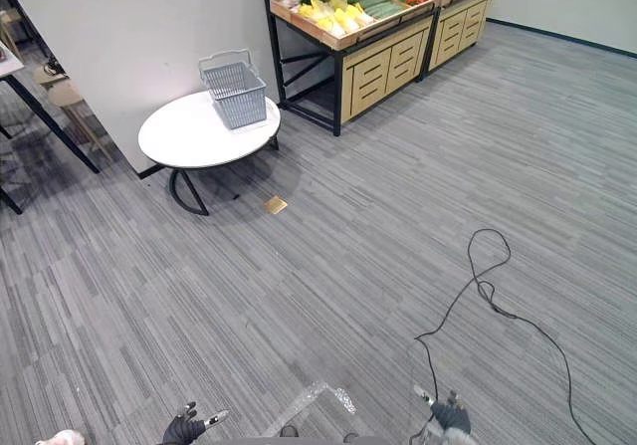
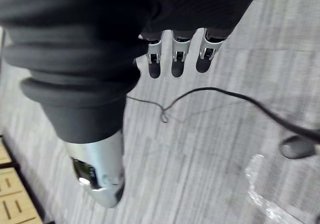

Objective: Pick vegetable in the basket

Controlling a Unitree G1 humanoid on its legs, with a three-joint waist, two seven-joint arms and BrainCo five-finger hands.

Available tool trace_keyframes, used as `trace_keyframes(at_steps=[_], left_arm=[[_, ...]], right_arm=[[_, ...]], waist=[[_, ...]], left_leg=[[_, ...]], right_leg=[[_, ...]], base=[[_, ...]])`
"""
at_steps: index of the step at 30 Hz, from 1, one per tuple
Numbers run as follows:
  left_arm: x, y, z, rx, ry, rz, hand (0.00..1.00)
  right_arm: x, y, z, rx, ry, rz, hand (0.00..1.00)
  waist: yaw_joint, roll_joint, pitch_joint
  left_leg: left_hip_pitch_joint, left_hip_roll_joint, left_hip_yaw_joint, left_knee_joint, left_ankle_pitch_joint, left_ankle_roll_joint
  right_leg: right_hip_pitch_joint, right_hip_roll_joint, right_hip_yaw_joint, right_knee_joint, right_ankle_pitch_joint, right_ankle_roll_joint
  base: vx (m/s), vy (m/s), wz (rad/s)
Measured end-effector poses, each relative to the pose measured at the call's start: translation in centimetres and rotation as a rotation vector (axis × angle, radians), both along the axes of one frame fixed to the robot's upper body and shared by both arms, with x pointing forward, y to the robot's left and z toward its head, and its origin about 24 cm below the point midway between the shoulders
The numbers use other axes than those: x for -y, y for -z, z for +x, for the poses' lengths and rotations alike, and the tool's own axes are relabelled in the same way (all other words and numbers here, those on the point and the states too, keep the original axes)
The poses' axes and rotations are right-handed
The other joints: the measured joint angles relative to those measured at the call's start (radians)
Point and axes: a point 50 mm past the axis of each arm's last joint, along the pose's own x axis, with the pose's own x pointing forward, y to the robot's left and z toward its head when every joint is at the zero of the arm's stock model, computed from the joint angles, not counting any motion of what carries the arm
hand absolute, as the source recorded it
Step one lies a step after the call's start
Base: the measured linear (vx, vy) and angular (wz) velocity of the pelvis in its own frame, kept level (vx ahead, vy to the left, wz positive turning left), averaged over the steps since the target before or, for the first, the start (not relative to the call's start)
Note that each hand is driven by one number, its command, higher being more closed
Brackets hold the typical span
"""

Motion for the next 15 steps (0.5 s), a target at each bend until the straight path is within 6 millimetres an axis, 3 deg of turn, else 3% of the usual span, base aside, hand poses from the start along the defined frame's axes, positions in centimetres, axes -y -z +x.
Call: trace_keyframes(at_steps=[15], left_arm=[[-0.7, -1.5, 1.6, 0.109, -0.023, 0.019, 0.00]], right_arm=[[-0.7, 0.0, 0.4, -0.015, -0.091, -0.014, 0.00]], waist=[[-0.020, 0.020, 0.011]], left_leg=[[-0.002, 0.001, -0.006, 0.007, -0.027, 0.005]], right_leg=[[0.009, -0.002, -0.008, -0.011, -0.003, 0.005]], base=[[0.02, -0.001, 0.01]])
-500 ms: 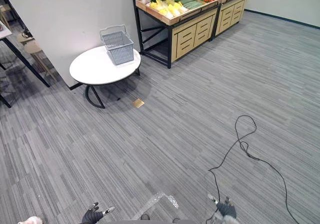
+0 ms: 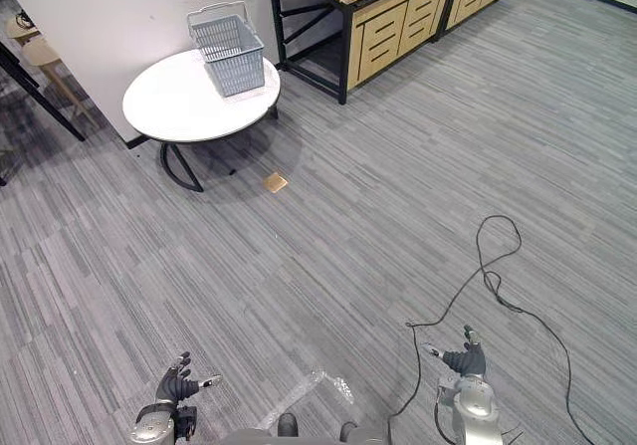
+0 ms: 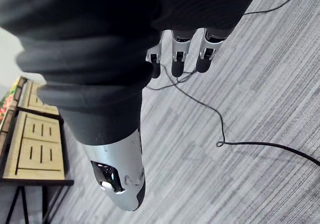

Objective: Pick vegetable in the basket

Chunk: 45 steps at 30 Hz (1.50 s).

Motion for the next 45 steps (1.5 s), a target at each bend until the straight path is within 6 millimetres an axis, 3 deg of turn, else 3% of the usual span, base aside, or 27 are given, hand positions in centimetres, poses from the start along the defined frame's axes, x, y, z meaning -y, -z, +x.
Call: trace_keyframes(at_steps=[7, 11, 13, 15, 16, 18, 20, 22, 23, 25, 26, 27, 28, 29, 31, 32, 33, 34, 35, 37, 38, 40, 41, 42, 43, 45], left_arm=[[0.4, -0.3, -0.1, 0.030, -0.024, -0.010, 0.00], [0.0, -0.9, 0.0, 0.069, -0.074, -0.023, 0.00], [-0.1, -1.6, 0.6, 0.114, -0.087, -0.020, 0.00], [-0.1, -1.8, 0.6, 0.123, -0.091, -0.016, 0.00], [-0.1, -1.9, 0.4, 0.124, -0.095, -0.016, 0.00], [-0.2, -2.1, 0.6, 0.132, -0.086, -0.008, 0.00], [0.0, -2.4, 1.1, 0.150, -0.084, -0.003, 0.00], [0.1, -2.7, 1.9, 0.170, -0.077, -0.005, 0.00], [0.3, -3.0, 2.8, 0.192, -0.064, -0.007, 0.00], [0.6, -2.9, 3.1, 0.191, -0.062, -0.014, 0.00], [0.6, -2.9, 3.4, 0.193, -0.059, -0.014, 0.00], [1.0, -2.5, 3.4, 0.177, -0.064, -0.029, 0.00], [1.4, -2.4, 3.5, 0.176, -0.067, -0.040, 0.00], [1.8, -2.4, 3.6, 0.182, -0.066, -0.053, 0.00], [2.8, -2.0, 3.3, 0.175, -0.079, -0.089, 0.00], [3.4, -1.9, 2.8, 0.172, -0.093, -0.113, 0.00], [3.6, -1.9, 2.5, 0.178, -0.087, -0.124, 0.00], [3.6, -1.9, 2.5, 0.178, -0.083, -0.127, 0.00], [3.6, -2.0, 2.5, 0.180, -0.084, -0.130, 0.00], [3.9, -2.1, 2.7, 0.187, -0.085, -0.138, 0.00], [4.0, -2.1, 2.5, 0.188, -0.090, -0.143, 0.00], [4.2, -1.8, 1.8, 0.172, -0.103, -0.151, 0.00], [4.3, -1.6, 1.5, 0.162, -0.108, -0.153, 0.00], [4.3, -1.6, 1.4, 0.160, -0.107, -0.154, 0.00], [4.4, -1.7, 1.5, 0.167, -0.107, -0.154, 0.00], [4.1, -1.8, 1.5, 0.168, -0.104, -0.144, 0.00]], right_arm=[[-0.6, 0.2, 0.1, -0.004, -0.019, 0.014, 0.00], [-1.3, 0.2, 0.7, 0.013, -0.015, 0.042, 0.00], [-1.5, 0.3, 0.6, 0.004, -0.012, 0.051, 0.00], [-1.7, 0.3, 0.6, 0.008, -0.011, 0.057, 0.00], [-2.6, -0.2, 1.2, 0.041, -0.038, 0.063, 0.00], [-3.5, -0.8, 1.3, 0.084, -0.056, 0.076, 0.00], [-3.7, -1.4, 1.2, 0.118, -0.060, 0.076, 0.00], [-3.7, -1.9, 1.5, 0.142, -0.064, 0.070, 0.00], [-3.6, -2.2, 1.7, 0.155, -0.066, 0.063, 0.00], [-3.3, -2.2, 1.7, 0.149, -0.068, 0.055, 0.00], [-3.2, -2.2, 1.6, 0.147, -0.069, 0.051, 0.00], [-2.8, -2.1, 1.4, 0.135, -0.070, 0.038, 0.00], [-2.7, -2.3, 1.6, 0.137, -0.073, 0.034, 0.00], [-3.1, -2.7, 2.4, 0.164, -0.092, 0.038, 0.00], [-3.7, -3.2, 2.5, 0.189, -0.123, 0.038, 0.00], [-4.2, -3.7, 2.5, 0.214, -0.147, 0.037, 0.00], [-5.0, -4.3, 2.9, 0.256, -0.156, 0.051, 0.00], [-5.1, -4.7, 3.1, 0.276, -0.156, 0.053, 0.00], [-5.5, -5.2, 3.5, 0.310, -0.160, 0.060, 0.00], [-5.7, -5.2, 3.6, 0.310, -0.167, 0.065, 0.00], [-5.6, -5.2, 3.6, 0.308, -0.164, 0.063, 0.00], [-5.3, -5.3, 3.7, 0.308, -0.155, 0.059, 0.00], [-5.2, -5.4, 3.7, 0.311, -0.148, 0.055, 0.00], [-5.2, -5.4, 3.7, 0.312, -0.146, 0.053, 0.00], [-5.1, -5.4, 3.8, 0.313, -0.135, 0.044, 0.00], [-5.1, -5.2, 3.7, 0.299, -0.129, 0.045, 0.00]], waist=[[0.002, 0.003, 0.000], [0.012, 0.002, 0.000], [0.031, -0.010, 0.005], [0.034, -0.017, 0.010], [0.029, -0.021, 0.015], [0.026, -0.034, 0.031], [0.023, -0.030, 0.036], [0.018, -0.036, 0.033], [-0.002, -0.035, 0.033], [-0.026, -0.027, 0.038], [-0.031, -0.027, 0.038], [-0.032, -0.007, 0.040], [-0.021, 0.018, 0.044], [-0.027, 0.025, 0.045], [-0.032, 0.034, 0.050], [-0.019, 0.035, 0.056], [-0.017, 0.045, 0.054], [-0.014, 0.041, 0.057], [0.009, 0.031, 0.064], [0.043, 0.026, 0.069], [0.059, 0.024, 0.071], [0.062, 0.017, 0.076], [0.065, 0.018, 0.075], [0.066, 0.019, 0.074], [0.067, 0.029, 0.068], [0.067, 0.007, 0.056]], left_leg=[[-0.058, -0.013, -0.005, 0.067, -0.024, 0.020], [-0.154, 0.003, 0.012, 0.201, -0.101, 0.030], [-0.202, -0.001, 0.028, 0.302, -0.182, 0.052], [-0.198, -0.006, 0.034, 0.315, -0.210, 0.056], [-0.176, -0.009, 0.030, 0.329, -0.233, 0.070], [-0.120, -0.014, 0.025, 0.331, -0.260, 0.084], [-0.070, -0.015, 0.002, 0.323, -0.285, 0.076], [-0.024, -0.020, -0.019, 0.280, -0.293, 0.074], [0.008, -0.024, -0.061, 0.230, -0.289, 0.068], [0.060, -0.020, -0.105, 0.175, -0.286, 0.056], [0.099, -0.024, -0.129, 0.158, -0.298, 0.031], [0.137, -0.006, -0.152, 0.166, -0.317, 0.001], [0.140, 0.016, -0.151, 0.177, -0.309, -0.014], [0.126, 0.020, -0.151, 0.230, -0.257, -0.079], [0.080, 0.019, -0.122, 0.463, -0.131, -0.082], [0.001, 0.061, -0.106, 0.718, -0.004, -0.095], [-0.103, 0.122, -0.057, 0.960, -0.010, -0.087], [-0.151, 0.152, -0.028, 1.041, -0.026, -0.063], [-0.250, 0.202, 0.023, 1.138, -0.057, -0.019], [-0.375, 0.247, 0.094, 1.108, -0.116, -0.018], [-0.431, 0.257, 0.138, 1.004, -0.138, -0.021], [-0.480, 0.242, 0.183, 0.768, -0.136, -0.024], [-0.485, 0.221, 0.191, 0.577, -0.113, -0.059], [-0.487, 0.212, 0.191, 0.491, -0.091, -0.074], [-0.494, 0.207, 0.197, 0.324, -0.051, -0.091], [-0.501, 0.184, 0.204, 0.360, 0.040, -0.037]], right_leg=[[-0.032, -0.017, -0.008, 0.016, -0.018, 0.012], [-0.083, -0.015, 0.004, 0.046, -0.036, 0.036], [-0.142, -0.034, 0.005, 0.165, -0.112, 0.071], [-0.186, -0.046, 0.006, 0.288, -0.126, 0.083], [-0.299, -0.058, 0.005, 0.543, -0.108, 0.078], [-0.390, -0.051, 0.003, 0.738, -0.127, 0.064], [-0.438, -0.046, -0.028, 0.742, -0.165, 0.058], [-0.496, -0.027, -0.056, 0.634, -0.164, 0.056], [-0.541, -0.003, -0.058, 0.496, -0.130, 0.053], [-0.556, 0.028, -0.046, 0.321, -0.028, 0.011], [-0.559, 0.044, -0.035, 0.232, 0.096, -0.032], [-0.552, 0.054, -0.035, 0.263, 0.182, -0.083], [-0.551, 0.061, -0.060, 0.290, 0.174, -0.094], [-0.541, 0.043, -0.082, 0.339, 0.114, -0.115], [-0.428, 0.032, -0.109, 0.341, 0.042, -0.121], [-0.318, 0.039, -0.113, 0.290, 0.021, -0.129], [-0.210, 0.054, -0.110, 0.225, -0.004, -0.128], [-0.166, 0.059, -0.108, 0.196, -0.014, -0.129], [-0.091, 0.066, -0.103, 0.139, -0.030, -0.135], [0.003, 0.062, -0.094, 0.066, -0.043, -0.130], [0.047, 0.054, -0.093, 0.041, -0.064, -0.119], [0.101, 0.031, -0.086, 0.030, -0.102, -0.105], [0.130, 0.010, -0.075, 0.030, -0.138, -0.085], [0.143, -0.001, -0.069, 0.029, -0.159, -0.077], [0.174, -0.021, -0.051, 0.038, -0.220, -0.039], [0.197, -0.065, -0.041, 0.045, -0.259, -0.007]], base=[[-0.09, 0.019, 0.04], [-0.05, 0.047, -0.11], [0.03, 0.101, -0.09], [0.08, 0.107, -0.07], [0.16, 0.123, -0.04], [0.29, 0.120, 0.03], [0.34, 0.084, 0.19], [0.42, 0.055, 0.43], [0.60, 0.018, 0.80], [0.65, -0.022, 0.84], [0.71, -0.072, 0.71], [0.72, -0.080, 0.47], [0.70, -0.094, 0.43], [0.68, -0.111, 0.47], [0.68, -0.134, 0.58], [0.65, -0.119, 0.47], [0.61, -0.115, 0.38], [0.56, -0.097, 0.24], [0.51, -0.088, 0.01], [0.47, -0.054, -0.04], [0.55, 0.014, -0.04], [0.58, 0.069, -0.10], [0.42, 0.106, -0.22], [0.63, 0.210, -0.37], [0.54, 0.218, -0.32], [0.55, 0.250, -0.28]])
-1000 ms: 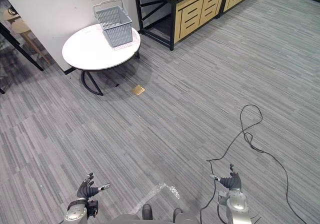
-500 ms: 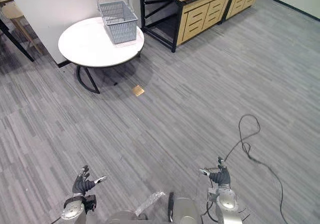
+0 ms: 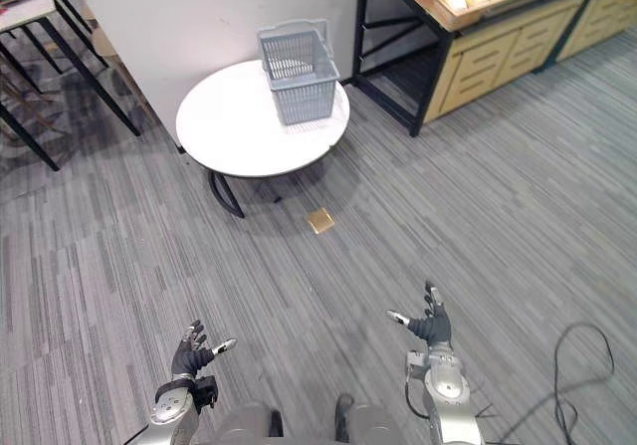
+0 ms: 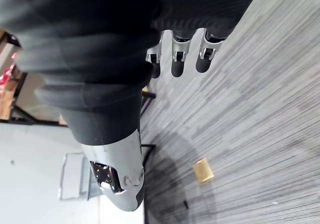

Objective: Pick vegetable in the basket

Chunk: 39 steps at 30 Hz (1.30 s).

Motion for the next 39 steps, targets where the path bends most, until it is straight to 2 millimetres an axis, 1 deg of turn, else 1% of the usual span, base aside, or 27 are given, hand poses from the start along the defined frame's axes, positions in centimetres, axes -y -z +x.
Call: trace_keyframes(at_steps=[1, 2, 3, 4, 5, 6, 7, 8, 9, 10, 11, 13, 14, 15, 16, 17, 20, 22, 24, 25, 26, 29, 30, 31, 32, 34, 39], left_arm=[[0.1, 0.1, -0.1, -0.005, 0.008, -0.001, 0.00], [0.3, 0.2, -0.2, -0.013, 0.025, 0.001, 0.00], [0.4, 0.2, -0.3, -0.017, 0.033, 0.000, 0.00], [0.4, 0.4, -0.2, -0.029, 0.051, 0.010, 0.00], [0.1, 0.6, -0.1, -0.041, 0.055, 0.020, 0.00], [-0.1, 0.7, -0.1, -0.059, 0.065, 0.030, 0.00], [-0.1, 0.8, -0.2, -0.065, 0.070, 0.033, 0.00], [-0.3, 0.8, -0.2, -0.069, 0.077, 0.047, 0.00], [-0.4, 0.7, -0.3, -0.066, 0.088, 0.058, 0.00], [-0.5, 0.7, -0.2, -0.062, 0.091, 0.063, 0.00], [-0.8, 0.7, 0.2, -0.061, 0.096, 0.074, 0.00], [-1.3, 0.8, 0.4, -0.074, 0.103, 0.088, 0.00], [-1.6, 1.0, 0.3, -0.089, 0.113, 0.102, 0.00], [-1.7, 1.4, 0.1, -0.114, 0.136, 0.113, 0.00], [-1.0, 1.7, 0.2, -0.128, 0.137, 0.094, 0.00], [-0.8, 1.7, 0.3, -0.127, 0.152, 0.097, 0.00], [-0.8, 1.8, 0.0, -0.125, 0.166, 0.111, 0.00], [-0.5, 1.8, 0.1, -0.127, 0.175, 0.108, 0.00], [-0.3, 2.3, -0.9, -0.158, 0.184, 0.100, 0.00], [-0.2, 2.6, -1.4, -0.174, 0.188, 0.098, 0.00], [0.0, 2.8, -2.0, -0.191, 0.194, 0.095, 0.00], [-0.1, 3.1, -3.1, -0.222, 0.193, 0.093, 0.00], [-0.1, 3.2, -3.4, -0.228, 0.192, 0.092, 0.00], [0.3, 3.4, -3.8, -0.238, 0.201, 0.082, 0.00], [0.2, 3.4, -3.7, -0.238, 0.204, 0.083, 0.00], [0.3, 3.4, -3.2, -0.233, 0.212, 0.084, 0.00], [0.3, 3.0, -2.2, -0.203, 0.243, 0.092, 0.00]], right_arm=[[0.0, 0.2, -0.2, -0.013, -0.002, -0.001, 0.00], [-0.2, 0.3, -0.3, -0.016, -0.002, 0.006, 0.00], [-0.2, 0.4, -0.4, -0.019, -0.001, 0.005, 0.00], [-0.4, 0.4, -0.3, -0.023, -0.009, -0.009, 0.00], [-0.6, 0.2, 0.1, -0.015, -0.021, -0.018, 0.00], [-1.0, -0.3, 0.9, 0.007, -0.043, -0.028, 0.00], [-1.3, -0.5, 1.4, 0.020, -0.057, -0.030, 0.00], [-2.1, -1.3, 2.3, 0.055, -0.099, -0.051, 0.00], [-2.8, -2.7, 3.2, 0.119, -0.145, -0.082, 0.00], [-3.1, -3.4, 3.4, 0.149, -0.169, -0.102, 0.00], [-3.3, -4.9, 4.3, 0.214, -0.204, -0.142, 0.00], [-3.2, -6.1, 5.2, 0.255, -0.240, -0.210, 0.00], [-2.9, -7.1, 6.0, 0.282, -0.266, -0.279, 0.00], [-2.1, -7.9, 6.2, 0.301, -0.279, -0.357, 0.00], [-1.5, -8.4, 6.5, 0.306, -0.286, -0.412, 0.00], [-1.2, -9.9, 7.0, 0.350, -0.296, -0.484, 0.00], [-0.9, -12.3, 7.1, 0.428, -0.327, -0.642, 0.00], [-0.9, -13.1, 7.5, 0.447, -0.354, -0.728, 0.00], [-2.1, -13.7, 8.1, 0.480, -0.415, -0.773, 0.00], [-3.1, -13.9, 8.4, 0.506, -0.463, -0.788, 0.00], [-3.6, -14.1, 8.5, 0.522, -0.500, -0.804, 0.00], [-3.8, -14.2, 9.1, 0.517, -0.546, -0.858, 0.00], [-3.4, -14.2, 9.4, 0.500, -0.561, -0.895, 0.00], [-2.9, -14.6, 9.8, 0.484, -0.594, -0.959, 0.00], [-2.8, -14.8, 10.0, 0.481, -0.597, -0.974, 0.00], [-2.8, -15.1, 10.8, 0.474, -0.608, -1.007, 0.00], [-4.3, -19.6, 14.4, 0.578, -0.614, -1.141, 0.00]], waist=[[-0.003, -0.011, -0.010], [-0.009, -0.034, -0.017], [-0.013, -0.041, -0.021], [-0.024, -0.057, -0.026], [-0.039, -0.065, -0.027], [-0.042, -0.070, -0.022], [-0.041, -0.068, -0.019], [-0.040, -0.056, -0.014], [-0.042, -0.037, -0.009], [-0.046, -0.032, -0.011], [-0.060, -0.022, -0.007], [-0.078, -0.033, -0.011], [-0.093, -0.038, -0.009], [-0.097, -0.056, -0.004], [-0.091, -0.025, 0.002], [-0.077, -0.009, 0.004], [-0.092, 0.007, 0.003], [-0.090, 0.013, 0.011], [-0.077, 0.024, 0.020], [-0.064, 0.023, 0.021], [-0.053, 0.017, 0.024], [-0.036, 0.032, 0.017], [-0.037, 0.041, 0.016], [-0.037, 0.082, 0.018], [-0.039, 0.091, 0.019], [-0.039, 0.080, 0.025], [-0.032, 0.080, 0.031]], left_leg=[[-0.006, -0.025, -0.008, 0.064, 0.006, 0.073], [-0.006, -0.050, -0.004, 0.140, -0.057, 0.113], [0.001, -0.062, -0.004, 0.163, -0.094, 0.115], [0.038, -0.085, -0.003, 0.180, -0.151, 0.126], [0.082, -0.102, -0.009, 0.165, -0.173, 0.134], [0.159, -0.114, -0.007, 0.133, -0.197, 0.133], [0.215, -0.114, -0.006, 0.109, -0.206, 0.129], [0.327, -0.114, -0.008, 0.039, -0.209, 0.126], [0.426, -0.107, -0.010, -0.038, -0.209, 0.126], [0.461, -0.105, -0.012, -0.067, -0.209, 0.125], [0.520, -0.101, -0.020, -0.105, -0.209, 0.124], [0.554, -0.089, -0.037, -0.117, -0.226, 0.094], [0.586, -0.087, -0.056, -0.124, -0.256, 0.044], [0.623, -0.100, -0.099, -0.122, -0.289, -0.006], [0.636, -0.077, -0.124, -0.125, -0.292, -0.010], [0.621, -0.059, -0.158, -0.124, -0.254, -0.022], [0.620, -0.048, -0.250, -0.061, -0.206, -0.023], [0.515, -0.017, -0.323, 0.188, -0.135, -0.059], [0.410, 0.018, -0.326, 0.419, -0.139, -0.050], [0.367, 0.017, -0.298, 0.448, -0.145, -0.038], [0.337, 0.006, -0.270, 0.399, -0.155, -0.015], [0.298, -0.041, -0.232, 0.161, -0.163, 0.003], [0.298, -0.063, -0.222, 0.020, -0.117, 0.001], [0.303, -0.070, -0.223, -0.112, 0.025, -0.005], [0.309, -0.068, -0.214, -0.132, 0.013, 0.003], [0.334, -0.085, -0.215, -0.202, 0.021, 0.011], [0.320, -0.129, -0.200, -0.323, 0.067, 0.045]], right_leg=[[-0.004, -0.040, 0.018, 0.057, -0.010, 0.026], [-0.038, -0.075, 0.044, 0.187, -0.001, 0.058], [-0.065, -0.089, 0.053, 0.271, 0.016, 0.086], [-0.146, -0.110, 0.067, 0.490, 0.117, 0.126], [-0.214, -0.123, 0.076, 0.661, 0.228, 0.131], [-0.298, -0.132, 0.075, 0.839, 0.205, 0.104], [-0.334, -0.127, 0.070, 0.902, 0.186, 0.081], [-0.393, -0.111, 0.043, 0.956, 0.149, 0.032], [-0.453, -0.090, -0.003, 0.944, 0.114, 0.010], [-0.491, -0.086, -0.029, 0.918, 0.098, 0.013], [-0.579, -0.075, -0.084, 0.781, 0.083, 0.023], [-0.643, -0.051, -0.103, 0.553, 0.116, 0.028], [-0.652, -0.026, -0.083, 0.315, 0.225, 0.031], [-0.625, -0.022, -0.040, 0.197, 0.459, -0.012], [-0.612, 0.003, -0.054, 0.205, 0.445, -0.038], [-0.617, 0.010, -0.050, 0.234, 0.412, -0.050], [-0.602, -0.006, -0.081, 0.344, 0.287, -0.060], [-0.512, -0.005, -0.138, 0.303, 0.245, -0.065], [-0.409, 0.014, -0.163, 0.222, 0.232, -0.055], [-0.357, 0.013, -0.175, 0.176, 0.234, -0.057], [-0.321, 0.010, -0.182, 0.136, 0.236, -0.057], [-0.287, -0.003, -0.196, 0.092, 0.247, -0.059], [-0.278, -0.007, -0.203, 0.090, 0.248, -0.051], [-0.279, 0.021, -0.204, 0.090, 0.247, -0.039], [-0.279, 0.023, -0.198, 0.092, 0.243, -0.034], [-0.300, 0.012, -0.181, 0.092, 0.250, -0.023], [-0.367, -0.011, -0.121, 0.061, 0.268, 0.006]], base=[[0.69, 0.315, -0.23], [0.71, 0.302, -0.16], [0.89, 0.370, 0.09], [0.76, 0.283, 0.29], [0.89, 0.284, 0.27], [0.56, 0.116, 0.06], [0.68, 0.090, -0.25], [0.63, 0.040, -0.28], [0.60, 0.027, -0.19], [0.56, -0.009, 0.11], [0.54, -0.067, 0.32], [0.53, -0.134, 0.48], [0.63, -0.249, 0.68], [0.62, -0.231, 0.54], [0.50, -0.192, 0.31], [0.33, -0.148, 0.13], [0.37, -0.200, 0.62], [0.32, -0.250, 0.78], [0.21, -0.179, 0.32], [0.17, -0.097, 0.19], [0.16, -0.078, 0.13], [0.21, -0.006, 0.13], [0.23, 0.064, 0.13], [0.29, 0.113, 0.07], [0.24, 0.123, 0.02], [0.14, 0.109, -0.01], [0.05, 0.109, -0.07]])
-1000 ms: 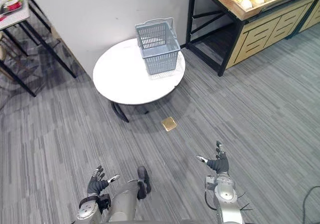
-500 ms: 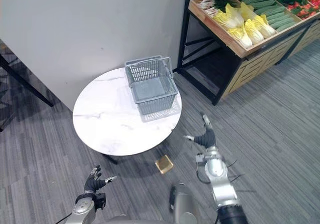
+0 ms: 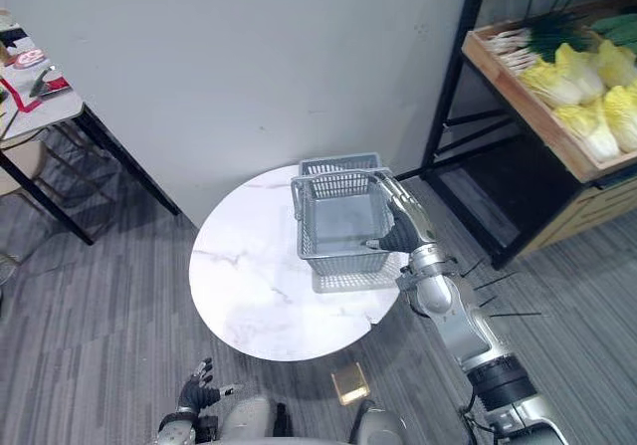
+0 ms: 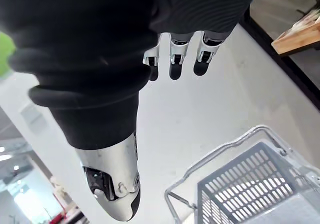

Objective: Pick vegetable in the basket

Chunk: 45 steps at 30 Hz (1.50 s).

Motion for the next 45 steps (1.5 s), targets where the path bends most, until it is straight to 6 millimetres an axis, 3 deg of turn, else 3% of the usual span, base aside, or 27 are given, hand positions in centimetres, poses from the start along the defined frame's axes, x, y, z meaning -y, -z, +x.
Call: trace_keyframes(at_steps=[4, 6, 9, 11, 14, 16, 18, 19, 22, 26, 29, 34, 40, 45], left_arm=[[-0.6, -0.6, 1.1, 0.042, -0.001, 0.025, 0.00], [-0.6, -1.0, 2.2, 0.073, -0.005, 0.026, 0.00], [-0.9, -1.3, 2.6, 0.104, -0.028, 0.019, 0.00], [-1.0, -1.3, 2.6, 0.106, -0.037, 0.014, 0.00], [-0.9, -1.6, 3.2, 0.127, -0.043, 0.008, 0.00], [-1.0, -1.8, 3.5, 0.142, -0.061, 0.000, 0.00], [-1.0, -2.0, 4.0, 0.161, -0.064, 0.000, 0.00], [-1.0, -2.1, 4.1, 0.169, -0.074, -0.009, 0.00], [-1.0, -2.3, 4.3, 0.184, -0.087, -0.024, 0.00], [-1.2, -2.9, 4.8, 0.231, -0.112, -0.046, 0.00], [-1.2, -2.9, 4.7, 0.229, -0.117, -0.050, 0.00], [-1.2, -2.8, 4.7, 0.225, -0.115, -0.051, 0.00], [-1.1, -2.8, 4.8, 0.220, -0.099, -0.062, 0.00], [-0.9, -3.4, 5.2, 0.242, -0.097, -0.071, 0.00]], right_arm=[[-0.5, -3.0, 2.1, 0.065, 0.009, -0.064, 0.00], [1.0, -4.8, 3.1, 0.094, 0.077, -0.101, 0.00], [2.4, -6.8, 4.1, 0.125, 0.145, -0.140, 0.00], [3.4, -7.5, 4.6, 0.121, 0.195, -0.148, 0.00], [5.0, -8.6, 5.2, 0.114, 0.271, -0.161, 0.00], [6.1, -8.9, 5.6, 0.098, 0.323, -0.164, 0.00], [7.4, -8.6, 5.8, 0.070, 0.379, -0.163, 0.00], [8.3, -8.4, 5.8, 0.055, 0.428, -0.160, 1.00], [10.1, -10.2, 5.7, 0.098, 0.517, -0.126, 1.00], [12.4, -10.0, 5.1, 0.090, 0.615, -0.071, 1.00], [12.9, -9.7, 4.6, 0.094, 0.616, -0.050, 1.00], [12.2, -8.5, 4.1, 0.098, 0.543, 0.003, 1.00], [11.3, -5.0, 2.4, 0.045, 0.442, 0.100, 1.00], [11.1, 0.4, -0.4, -0.062, 0.417, 0.344, 1.00]], waist=[[0.003, 0.010, 0.015], [0.024, 0.025, 0.042], [0.027, 0.039, 0.072], [0.048, 0.046, 0.081], [0.056, 0.068, 0.112], [0.082, 0.075, 0.120], [0.086, 0.083, 0.140], [0.094, 0.087, 0.144], [0.104, 0.103, 0.154], [0.104, 0.113, 0.159], [0.105, 0.113, 0.159], [0.100, 0.111, 0.159], [0.069, 0.091, 0.159], [0.028, 0.048, 0.142]], left_leg=[[-0.040, -0.015, -0.012, -0.061, 0.047, 0.009], [-0.048, -0.021, -0.029, -0.100, 0.076, 0.012], [-0.076, -0.025, -0.061, -0.132, 0.112, 0.012], [-0.094, -0.024, -0.078, -0.137, 0.122, 0.011], [-0.108, -0.025, -0.118, -0.152, 0.147, 0.003], [-0.129, -0.024, -0.133, -0.152, 0.157, -0.003], [-0.131, -0.027, -0.153, -0.152, 0.165, -0.004], [-0.143, -0.029, -0.165, -0.153, 0.172, -0.006], [-0.176, -0.027, -0.183, -0.154, 0.186, -0.011], [-0.191, -0.030, -0.213, -0.156, 0.194, -0.019], [-0.192, -0.030, -0.218, -0.158, 0.196, -0.021], [-0.181, -0.027, -0.204, -0.156, 0.197, -0.022], [-0.137, -0.020, -0.173, -0.157, 0.195, -0.024], [-0.099, -0.012, -0.155, -0.155, 0.188, -0.034]], right_leg=[[-0.055, -0.006, -0.004, -0.016, 0.021, 0.008], [-0.074, -0.008, -0.014, -0.018, 0.029, 0.011], [-0.104, -0.010, -0.041, -0.012, 0.031, 0.011], [-0.121, -0.009, -0.050, -0.003, 0.031, 0.010], [-0.127, -0.007, -0.060, 0.004, 0.028, 0.007], [-0.157, -0.008, -0.061, 0.030, 0.020, 0.001], [-0.159, -0.010, -0.064, 0.048, 0.008, 0.001], [-0.175, -0.012, -0.064, 0.067, 0.000, 0.000], [-0.212, -0.013, -0.073, 0.091, -0.003, -0.003], [-0.228, -0.017, -0.083, 0.123, -0.020, -0.004], [-0.236, -0.024, -0.078, 0.142, -0.030, -0.003], [-0.240, -0.020, -0.049, 0.153, -0.031, -0.003], [-0.204, -0.012, -0.022, 0.139, -0.030, -0.002], [-0.158, 0.002, -0.004, 0.096, -0.020, 0.005]], base=[[-0.03, 0.057, 0.08], [-0.04, 0.030, 0.16], [-0.04, 0.014, 0.28], [-0.01, -0.009, 0.20], [-0.02, -0.016, 0.35], [-0.04, -0.031, 0.22], [-0.04, -0.033, 0.28], [-0.06, -0.046, 0.21], [-0.06, -0.050, 0.16], [-0.04, -0.057, 0.18], [-0.02, -0.055, 0.08], [0.00, -0.051, -0.09], [0.00, -0.043, -0.12], [0.01, -0.024, -0.14]])
